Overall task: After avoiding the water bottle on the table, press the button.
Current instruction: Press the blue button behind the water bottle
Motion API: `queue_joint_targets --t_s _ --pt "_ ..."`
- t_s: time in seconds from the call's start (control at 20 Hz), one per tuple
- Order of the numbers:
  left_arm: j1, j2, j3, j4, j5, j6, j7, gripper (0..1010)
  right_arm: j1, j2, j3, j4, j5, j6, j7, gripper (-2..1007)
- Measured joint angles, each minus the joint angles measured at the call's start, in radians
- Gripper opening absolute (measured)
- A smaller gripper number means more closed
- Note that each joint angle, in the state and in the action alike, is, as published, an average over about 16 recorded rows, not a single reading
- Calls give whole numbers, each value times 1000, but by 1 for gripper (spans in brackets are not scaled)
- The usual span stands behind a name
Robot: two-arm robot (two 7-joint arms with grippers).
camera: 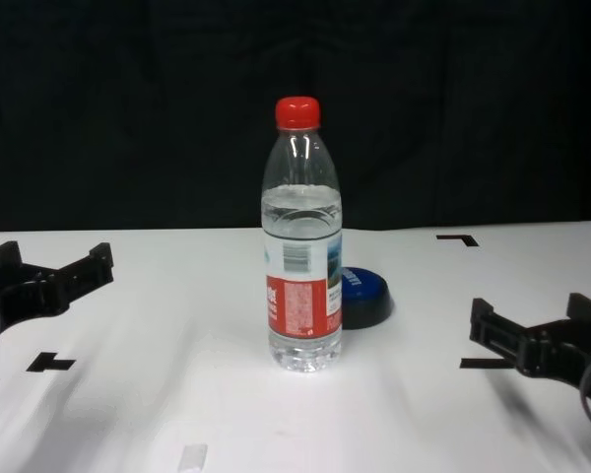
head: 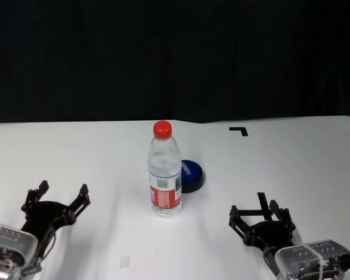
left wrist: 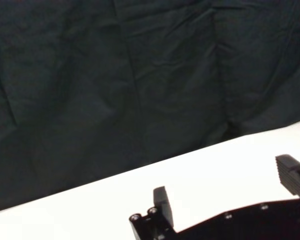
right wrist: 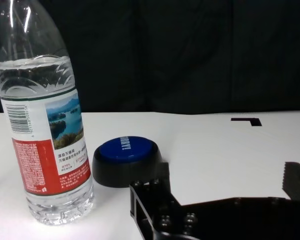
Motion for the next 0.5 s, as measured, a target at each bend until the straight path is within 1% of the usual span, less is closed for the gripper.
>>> queue_joint_targets --t_s 0.5 --pt "-6 1 2 5 0 0 -7 1009 0 0 0 0 0 0 0 1002"
